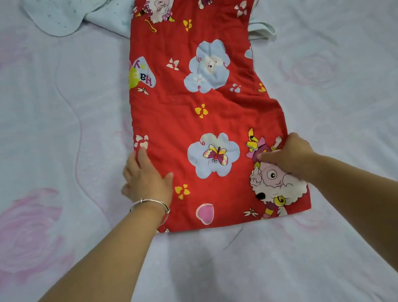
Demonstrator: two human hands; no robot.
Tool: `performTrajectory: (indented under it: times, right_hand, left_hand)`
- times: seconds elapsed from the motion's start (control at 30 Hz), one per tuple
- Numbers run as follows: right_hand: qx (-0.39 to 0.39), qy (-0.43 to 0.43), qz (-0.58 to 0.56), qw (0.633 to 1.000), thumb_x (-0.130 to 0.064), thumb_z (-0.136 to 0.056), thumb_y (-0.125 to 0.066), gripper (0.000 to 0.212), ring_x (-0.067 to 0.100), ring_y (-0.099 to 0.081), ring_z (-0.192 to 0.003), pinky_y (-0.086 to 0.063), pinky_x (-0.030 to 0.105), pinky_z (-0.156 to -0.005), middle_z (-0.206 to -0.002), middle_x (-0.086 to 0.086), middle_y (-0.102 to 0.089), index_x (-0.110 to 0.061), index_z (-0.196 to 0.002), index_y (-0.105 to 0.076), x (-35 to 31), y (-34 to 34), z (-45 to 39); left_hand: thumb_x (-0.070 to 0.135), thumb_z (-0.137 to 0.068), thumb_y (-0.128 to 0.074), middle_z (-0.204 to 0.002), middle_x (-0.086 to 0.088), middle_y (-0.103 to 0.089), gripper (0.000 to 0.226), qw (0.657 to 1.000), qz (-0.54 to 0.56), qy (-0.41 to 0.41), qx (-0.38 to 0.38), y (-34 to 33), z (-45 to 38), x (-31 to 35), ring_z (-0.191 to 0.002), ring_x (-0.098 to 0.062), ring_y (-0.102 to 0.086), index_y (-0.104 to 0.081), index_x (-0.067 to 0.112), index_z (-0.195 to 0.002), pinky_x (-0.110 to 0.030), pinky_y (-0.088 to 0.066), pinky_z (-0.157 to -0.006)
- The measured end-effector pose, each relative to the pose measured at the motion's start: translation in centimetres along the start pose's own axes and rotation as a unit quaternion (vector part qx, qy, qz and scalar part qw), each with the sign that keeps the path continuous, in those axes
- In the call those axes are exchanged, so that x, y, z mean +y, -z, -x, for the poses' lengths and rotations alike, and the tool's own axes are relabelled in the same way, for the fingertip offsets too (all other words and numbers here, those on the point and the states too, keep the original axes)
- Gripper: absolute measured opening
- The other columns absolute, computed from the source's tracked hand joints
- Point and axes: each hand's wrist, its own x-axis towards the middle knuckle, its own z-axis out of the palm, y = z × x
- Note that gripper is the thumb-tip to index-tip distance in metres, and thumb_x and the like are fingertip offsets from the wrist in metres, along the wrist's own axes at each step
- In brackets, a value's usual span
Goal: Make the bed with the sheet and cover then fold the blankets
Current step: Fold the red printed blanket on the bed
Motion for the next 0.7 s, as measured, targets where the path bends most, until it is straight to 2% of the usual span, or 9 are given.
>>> performTrajectory:
  times: [0.07, 0.17, 0.23, 0.33, 0.4, 0.5, 0.57, 0.6, 0.7]
  right_hand:
    - [-0.029, -0.019, -0.077, 0.996, -0.035, -0.070, -0.081, 0.055, 0.035, -0.064, -0.101, -0.054, 0.044, -0.090, -0.111, 0.016, -0.066, -0.002, -0.109, -0.060, 0.3, -1.1, 0.5]
    - [-0.078, -0.043, -0.141, 0.986, -0.021, -0.074, -0.079, 0.034, 0.032, -0.066, -0.089, -0.055, 0.042, -0.087, -0.102, 0.018, -0.069, 0.000, -0.098, -0.065, 0.5, -1.7, 1.6]
    - [-0.144, -0.077, -0.081, 0.983, -0.024, -0.075, -0.079, 0.047, 0.033, -0.066, -0.096, -0.051, 0.043, -0.095, -0.107, 0.019, -0.068, 0.002, -0.112, -0.064, 1.1, -1.3, 2.8]
    - [-0.228, -0.123, 0.031, 0.965, -0.026, -0.077, -0.077, 0.059, 0.036, -0.062, -0.110, -0.047, 0.047, -0.101, -0.121, 0.022, -0.064, -0.001, -0.125, -0.057, 2.4, -1.5, 4.7]
    - [-0.230, -0.134, 0.016, 0.964, -0.022, -0.076, -0.078, 0.053, 0.036, -0.065, -0.106, -0.049, 0.048, -0.098, -0.114, 0.022, -0.067, 0.000, -0.120, -0.060, 3.4, -2.3, 5.6]
    - [-0.216, -0.143, -0.064, 0.964, -0.033, -0.073, -0.079, 0.054, 0.036, -0.067, -0.099, -0.052, 0.048, -0.094, -0.106, 0.022, -0.070, -0.002, -0.113, -0.062, 4.0, -2.5, 5.8]
    - [-0.240, -0.153, -0.100, 0.953, -0.032, -0.075, -0.077, 0.050, 0.035, -0.069, -0.097, -0.053, 0.048, -0.091, -0.102, 0.021, -0.072, -0.001, -0.112, -0.063, 4.0, -1.8, 5.6]
    - [-0.270, -0.150, -0.097, 0.946, -0.029, -0.077, -0.075, 0.047, 0.035, -0.069, -0.097, -0.053, 0.048, -0.092, -0.101, 0.021, -0.073, 0.000, -0.112, -0.064, 3.7, -1.3, 5.6]
    - [-0.362, -0.098, -0.120, 0.919, -0.026, -0.076, -0.074, 0.037, 0.030, -0.072, -0.091, -0.057, 0.041, -0.085, -0.101, 0.018, -0.074, -0.001, -0.103, -0.070, 1.5, 0.0, 5.9]
  left_hand:
    - [0.020, -0.076, -0.074, -0.140, -0.020, -0.042, 0.079, 0.989, 0.087, 0.093, -0.074, 0.0, -0.7, -2.1, -0.127, -0.036, -0.043, -0.030, 0.004, -0.139, -0.044, -0.039, -0.102]
    - [0.007, -0.079, -0.071, -0.127, -0.019, -0.057, 0.055, 0.953, 0.197, 0.120, -0.197, 0.5, -1.4, -3.9, -0.108, -0.031, -0.059, -0.048, -0.001, -0.128, -0.035, -0.047, -0.094]
    - [0.004, -0.080, -0.070, -0.124, -0.018, -0.061, 0.049, 0.923, 0.188, 0.122, -0.314, 1.9, -1.6, -5.5, -0.101, -0.028, -0.060, -0.053, -0.003, -0.126, -0.032, -0.047, -0.092]
    - [0.007, -0.078, -0.073, -0.121, -0.015, -0.064, 0.050, 0.865, 0.097, 0.143, -0.471, 3.3, -0.1, -8.3, -0.106, -0.027, -0.062, -0.056, 0.000, -0.125, -0.034, -0.047, -0.098]
    - [0.010, -0.069, -0.080, -0.115, -0.012, -0.067, 0.059, 0.855, 0.090, 0.154, -0.486, 3.2, 1.2, -9.4, -0.106, -0.029, -0.063, -0.057, 0.003, -0.123, -0.039, -0.050, -0.095]
    - [0.029, -0.047, -0.087, -0.102, -0.008, -0.070, 0.074, 0.857, 0.244, 0.165, -0.422, 3.2, 1.1, -9.5, -0.098, -0.027, -0.066, -0.062, 0.007, -0.114, -0.040, -0.050, -0.095]
    - [0.026, -0.067, -0.082, -0.107, -0.013, -0.069, 0.059, 0.839, 0.325, 0.202, -0.386, 3.4, 0.2, -8.6, -0.098, -0.028, -0.066, -0.060, 0.003, -0.116, -0.041, -0.050, -0.094]
    - [0.018, -0.077, -0.075, -0.107, -0.013, -0.069, 0.045, 0.837, 0.319, 0.212, -0.390, 3.7, -0.2, -8.1, -0.095, -0.028, -0.065, -0.060, 0.003, -0.117, -0.039, -0.051, -0.090]
    - [0.007, -0.075, -0.074, -0.095, -0.008, -0.074, 0.029, 0.796, 0.308, 0.190, -0.485, 5.2, -0.8, -7.0, -0.083, -0.021, -0.070, -0.067, 0.010, -0.102, -0.031, -0.057, -0.070]
